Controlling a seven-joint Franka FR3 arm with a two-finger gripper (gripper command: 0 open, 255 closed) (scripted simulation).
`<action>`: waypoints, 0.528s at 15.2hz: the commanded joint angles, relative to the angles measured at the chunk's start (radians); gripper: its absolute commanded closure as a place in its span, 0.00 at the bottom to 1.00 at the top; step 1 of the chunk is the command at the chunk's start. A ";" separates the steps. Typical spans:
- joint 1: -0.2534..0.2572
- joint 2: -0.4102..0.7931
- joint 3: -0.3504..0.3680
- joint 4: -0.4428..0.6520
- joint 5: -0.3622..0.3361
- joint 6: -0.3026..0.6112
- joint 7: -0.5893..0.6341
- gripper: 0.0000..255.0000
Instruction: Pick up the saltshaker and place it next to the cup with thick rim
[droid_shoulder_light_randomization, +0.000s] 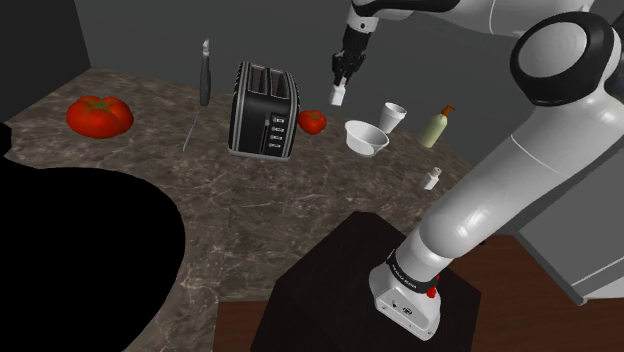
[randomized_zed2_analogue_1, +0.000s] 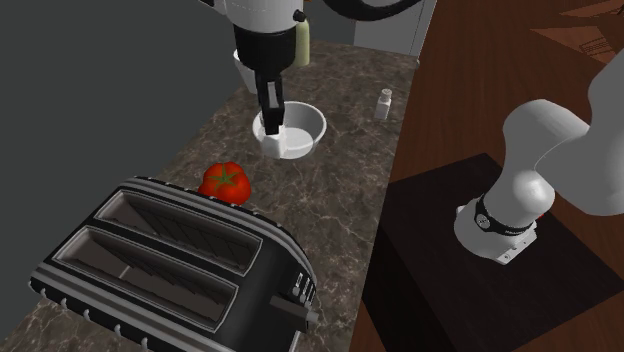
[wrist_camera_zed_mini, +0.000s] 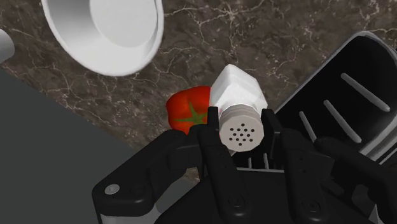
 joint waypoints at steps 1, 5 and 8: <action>-0.016 0.006 -0.021 0.009 0.002 0.000 -0.037 1.00; -0.058 0.040 -0.076 0.047 0.015 0.005 -0.138 1.00; -0.091 0.077 -0.117 0.087 0.031 0.006 -0.216 1.00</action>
